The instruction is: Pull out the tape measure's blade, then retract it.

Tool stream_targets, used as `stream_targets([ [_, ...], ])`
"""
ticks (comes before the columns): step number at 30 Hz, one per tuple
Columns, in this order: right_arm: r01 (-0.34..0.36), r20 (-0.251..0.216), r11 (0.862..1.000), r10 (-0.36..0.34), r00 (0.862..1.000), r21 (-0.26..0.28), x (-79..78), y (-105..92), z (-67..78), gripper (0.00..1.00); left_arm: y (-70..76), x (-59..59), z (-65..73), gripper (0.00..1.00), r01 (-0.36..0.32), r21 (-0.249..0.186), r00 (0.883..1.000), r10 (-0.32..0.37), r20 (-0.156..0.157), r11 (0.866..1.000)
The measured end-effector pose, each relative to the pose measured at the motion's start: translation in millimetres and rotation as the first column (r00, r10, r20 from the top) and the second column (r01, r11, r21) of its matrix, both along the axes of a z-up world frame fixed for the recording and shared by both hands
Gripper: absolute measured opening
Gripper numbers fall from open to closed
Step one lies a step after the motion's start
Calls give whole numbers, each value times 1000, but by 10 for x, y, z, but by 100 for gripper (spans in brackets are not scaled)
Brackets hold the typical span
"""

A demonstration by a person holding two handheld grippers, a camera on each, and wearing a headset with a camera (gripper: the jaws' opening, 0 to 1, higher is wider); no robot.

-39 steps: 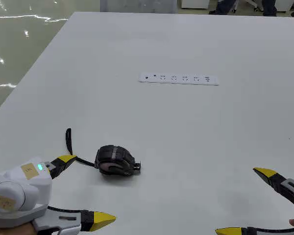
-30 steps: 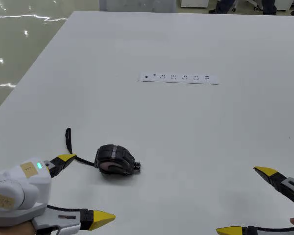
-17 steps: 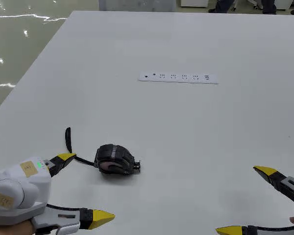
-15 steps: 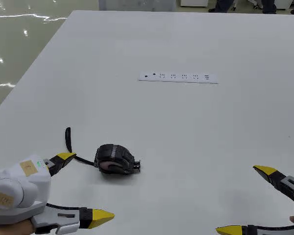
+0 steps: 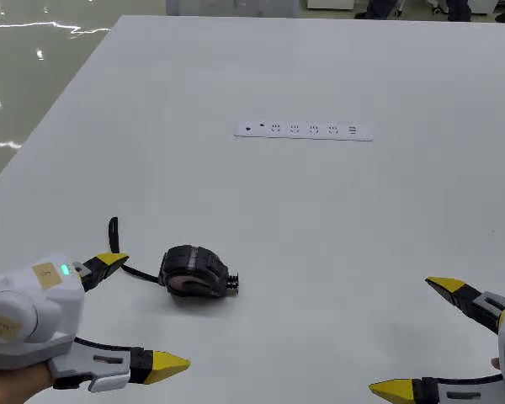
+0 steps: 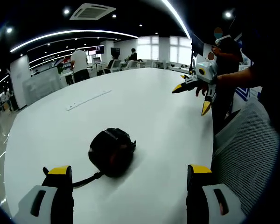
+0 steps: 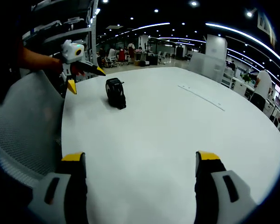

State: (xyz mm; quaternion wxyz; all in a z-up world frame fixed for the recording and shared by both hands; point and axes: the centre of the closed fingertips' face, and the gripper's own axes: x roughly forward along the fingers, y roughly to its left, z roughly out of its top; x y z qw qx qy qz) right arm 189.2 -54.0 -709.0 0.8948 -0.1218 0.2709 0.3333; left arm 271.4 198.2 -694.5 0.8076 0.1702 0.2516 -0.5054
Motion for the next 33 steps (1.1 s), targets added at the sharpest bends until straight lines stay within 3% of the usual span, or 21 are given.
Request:
stream_targets([
  [18,-131,1,991,131,991,-25,179,113,-12,81,-17,148,-17,92,110,79,994,-110,-4,991],
  [33,-243,11,969,244,970,-49,414,266,-15,69,-38,291,-102,70,231,167,973,-228,-38,959],
])
